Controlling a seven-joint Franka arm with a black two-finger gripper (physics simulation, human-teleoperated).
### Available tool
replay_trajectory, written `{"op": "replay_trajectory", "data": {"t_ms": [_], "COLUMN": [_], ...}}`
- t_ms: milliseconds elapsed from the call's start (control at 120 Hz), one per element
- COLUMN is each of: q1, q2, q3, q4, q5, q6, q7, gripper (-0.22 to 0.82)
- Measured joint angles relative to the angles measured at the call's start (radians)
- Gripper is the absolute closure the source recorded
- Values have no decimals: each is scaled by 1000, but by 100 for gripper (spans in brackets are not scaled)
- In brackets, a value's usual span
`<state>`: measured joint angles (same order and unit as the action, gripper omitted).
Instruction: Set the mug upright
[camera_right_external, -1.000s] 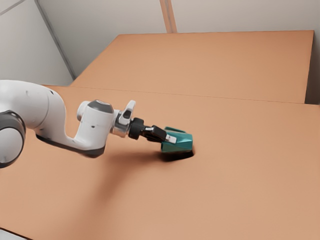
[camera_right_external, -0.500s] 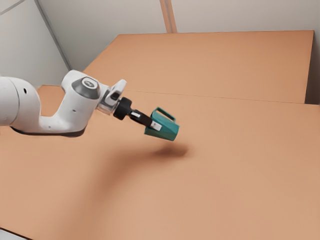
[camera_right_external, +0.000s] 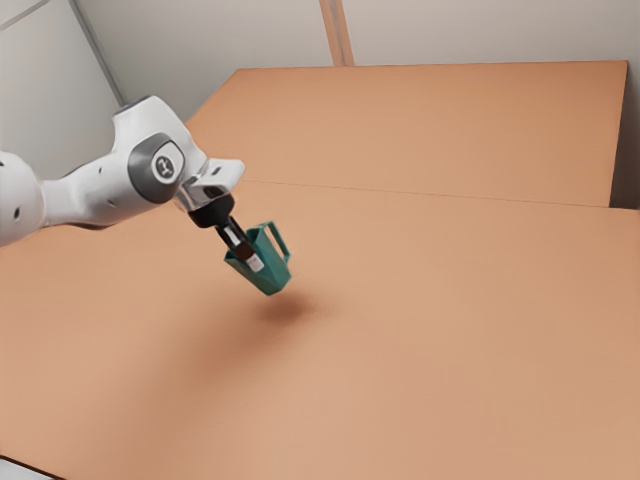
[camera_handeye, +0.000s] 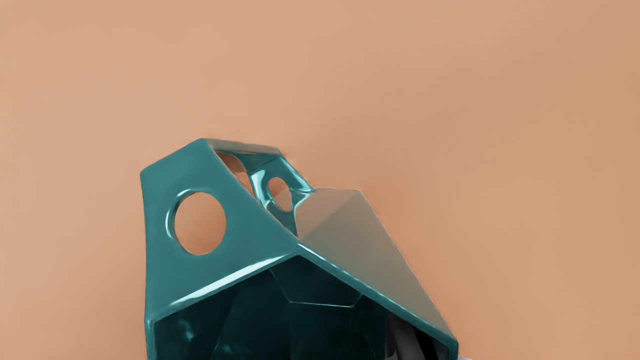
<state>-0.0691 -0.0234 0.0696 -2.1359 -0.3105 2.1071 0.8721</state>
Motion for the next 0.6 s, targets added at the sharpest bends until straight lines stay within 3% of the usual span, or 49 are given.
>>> {"op": "replay_trajectory", "data": {"t_ms": [425,600], "q1": [-18,-27], "q2": [-165,-186], "q3": [-19,-35], "q4": [-161,-214], "q5": [240,318], "q6": [-6,27], "q7": [-232,-325], "gripper": [78,78]}}
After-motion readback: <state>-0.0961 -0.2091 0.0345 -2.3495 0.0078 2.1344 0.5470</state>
